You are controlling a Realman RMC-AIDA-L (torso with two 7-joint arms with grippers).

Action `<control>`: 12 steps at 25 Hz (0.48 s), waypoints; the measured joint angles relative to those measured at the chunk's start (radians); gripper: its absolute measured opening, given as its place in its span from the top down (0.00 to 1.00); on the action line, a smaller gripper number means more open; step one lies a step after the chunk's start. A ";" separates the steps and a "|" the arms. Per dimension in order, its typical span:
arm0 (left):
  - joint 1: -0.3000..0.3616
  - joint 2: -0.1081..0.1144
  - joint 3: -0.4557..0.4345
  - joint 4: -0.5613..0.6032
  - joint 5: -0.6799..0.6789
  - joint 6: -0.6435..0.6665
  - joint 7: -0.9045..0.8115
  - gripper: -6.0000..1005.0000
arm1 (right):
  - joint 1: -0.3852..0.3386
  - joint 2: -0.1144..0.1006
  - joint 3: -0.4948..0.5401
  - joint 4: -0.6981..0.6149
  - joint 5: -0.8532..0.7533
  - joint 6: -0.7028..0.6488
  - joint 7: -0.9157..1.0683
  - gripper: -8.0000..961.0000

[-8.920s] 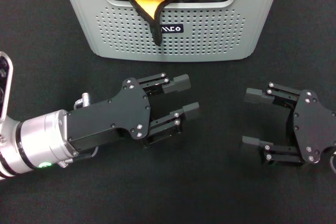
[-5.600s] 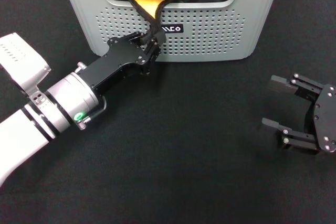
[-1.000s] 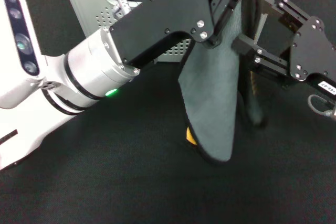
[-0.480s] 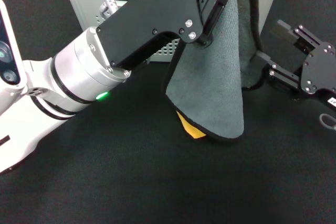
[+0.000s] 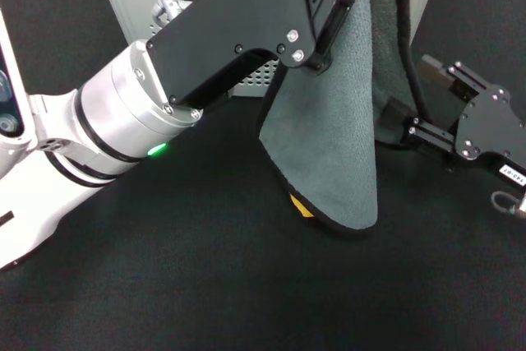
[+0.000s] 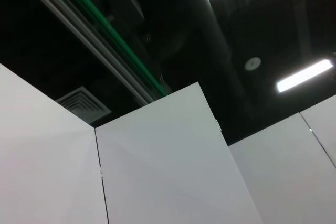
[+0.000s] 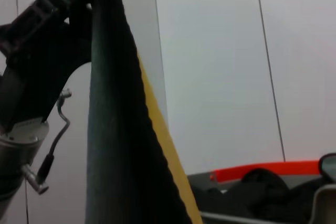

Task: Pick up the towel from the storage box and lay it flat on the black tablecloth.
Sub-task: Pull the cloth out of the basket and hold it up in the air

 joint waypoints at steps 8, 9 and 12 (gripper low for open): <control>0.000 0.000 -0.001 -0.001 -0.006 0.000 0.012 0.98 | 0.003 -0.001 -0.020 0.061 -0.001 -0.003 -0.023 0.36; 0.000 0.000 -0.001 -0.001 -0.006 -0.001 0.014 0.98 | 0.004 -0.001 -0.025 0.065 -0.001 -0.006 -0.027 0.36; 0.000 0.000 -0.001 -0.002 -0.007 -0.001 0.015 0.98 | 0.005 -0.001 -0.031 0.067 -0.001 -0.027 -0.029 0.36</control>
